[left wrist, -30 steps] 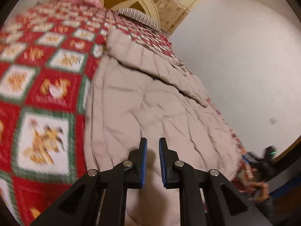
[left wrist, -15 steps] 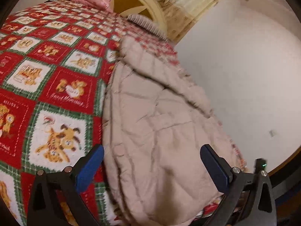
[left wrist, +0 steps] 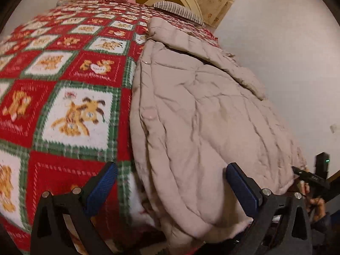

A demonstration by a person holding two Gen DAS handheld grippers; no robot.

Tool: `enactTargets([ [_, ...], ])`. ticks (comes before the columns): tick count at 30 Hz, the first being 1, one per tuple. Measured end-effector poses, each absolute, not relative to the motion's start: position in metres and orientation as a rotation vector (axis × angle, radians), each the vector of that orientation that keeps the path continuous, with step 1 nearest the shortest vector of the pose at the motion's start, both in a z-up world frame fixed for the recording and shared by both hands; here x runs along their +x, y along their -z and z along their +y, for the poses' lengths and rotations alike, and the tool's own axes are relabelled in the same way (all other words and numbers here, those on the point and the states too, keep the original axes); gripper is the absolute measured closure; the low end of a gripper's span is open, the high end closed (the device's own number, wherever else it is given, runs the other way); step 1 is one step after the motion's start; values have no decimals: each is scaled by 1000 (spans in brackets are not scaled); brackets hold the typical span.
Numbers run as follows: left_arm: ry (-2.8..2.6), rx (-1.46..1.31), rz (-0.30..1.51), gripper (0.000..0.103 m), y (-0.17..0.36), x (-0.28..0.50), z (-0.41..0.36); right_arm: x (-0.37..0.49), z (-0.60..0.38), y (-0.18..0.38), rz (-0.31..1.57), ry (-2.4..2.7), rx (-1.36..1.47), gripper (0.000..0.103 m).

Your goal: Fold large clothes

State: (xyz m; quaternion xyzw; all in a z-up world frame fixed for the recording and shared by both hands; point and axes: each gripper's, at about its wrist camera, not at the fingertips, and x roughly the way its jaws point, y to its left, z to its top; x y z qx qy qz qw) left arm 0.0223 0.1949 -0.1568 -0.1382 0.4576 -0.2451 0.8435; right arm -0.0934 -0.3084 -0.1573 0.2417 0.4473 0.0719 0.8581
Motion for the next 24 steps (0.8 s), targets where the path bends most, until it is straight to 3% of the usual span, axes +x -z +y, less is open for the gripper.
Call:
enactTargets([
  [3,631,-399,1027,1,166,23,191,-93,-309,158,926,-169,530,56],
  [4,627,-389,1016,1,164,21,189,-93,-308,156,932,-173,524,63],
  [5,643,-374,1004,2,162,18,185,-95,-307,153,934,-180,522,77],
  [6,662,-376,1002,2,160,16,182,-96,-308,148,925,-190,525,81],
  [9,662,-371,971,12,152,15,182,-101,-310,125,865,-261,576,83],
  [11,694,-429,959,35,145,19,188,-99,-313,108,812,-322,626,83],
  [14,745,-535,943,36,133,30,195,-88,-312,86,753,-399,675,83],
  [24,765,-427,822,36,71,65,175,-24,-301,17,598,-490,693,84],
])
